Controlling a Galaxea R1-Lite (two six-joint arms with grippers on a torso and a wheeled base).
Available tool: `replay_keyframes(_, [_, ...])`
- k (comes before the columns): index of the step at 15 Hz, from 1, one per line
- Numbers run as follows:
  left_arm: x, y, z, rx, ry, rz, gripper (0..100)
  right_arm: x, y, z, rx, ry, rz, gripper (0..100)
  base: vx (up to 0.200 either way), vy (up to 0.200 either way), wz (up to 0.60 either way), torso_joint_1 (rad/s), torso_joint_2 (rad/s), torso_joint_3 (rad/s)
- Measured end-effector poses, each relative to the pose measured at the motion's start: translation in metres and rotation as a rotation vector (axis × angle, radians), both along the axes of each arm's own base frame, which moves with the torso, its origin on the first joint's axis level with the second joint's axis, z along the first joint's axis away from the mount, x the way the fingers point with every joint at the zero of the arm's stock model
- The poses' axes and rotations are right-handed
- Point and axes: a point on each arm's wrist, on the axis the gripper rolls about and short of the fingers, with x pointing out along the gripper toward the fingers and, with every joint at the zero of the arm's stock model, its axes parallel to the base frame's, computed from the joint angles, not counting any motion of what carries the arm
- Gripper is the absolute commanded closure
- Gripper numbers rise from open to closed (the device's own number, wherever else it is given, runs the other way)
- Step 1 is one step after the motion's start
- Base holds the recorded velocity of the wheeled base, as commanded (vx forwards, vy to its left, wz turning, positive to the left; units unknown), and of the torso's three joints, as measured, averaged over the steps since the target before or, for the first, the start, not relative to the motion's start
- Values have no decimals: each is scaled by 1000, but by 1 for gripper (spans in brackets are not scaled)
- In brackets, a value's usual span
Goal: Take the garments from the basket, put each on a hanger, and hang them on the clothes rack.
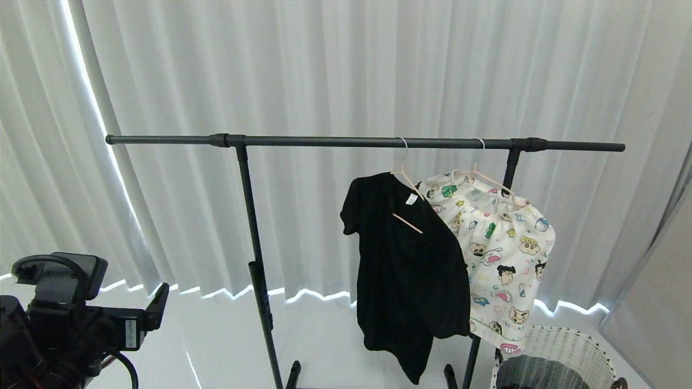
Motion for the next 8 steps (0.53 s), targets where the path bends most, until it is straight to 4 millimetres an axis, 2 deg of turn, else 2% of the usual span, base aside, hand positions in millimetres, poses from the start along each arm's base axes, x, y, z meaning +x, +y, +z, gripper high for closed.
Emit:
replay_keyframes(3, [0, 0, 0, 0, -1, 0, 0, -1, 0, -6, 1, 18, -3, 0, -200, 0, 0, 5, 5, 1])
replay_keyframes(6, [-1, 0, 1, 1, -6, 14, 0, 0, 0, -2, -3, -36, -6, 0, 0, 0, 0, 0, 0, 0])
replay_keyframes(8, [-2, 2, 1, -25, -22, 79, 0, -2, 0, -6, -5, -40, -7, 0, 0, 0, 0, -137, 315, 166])
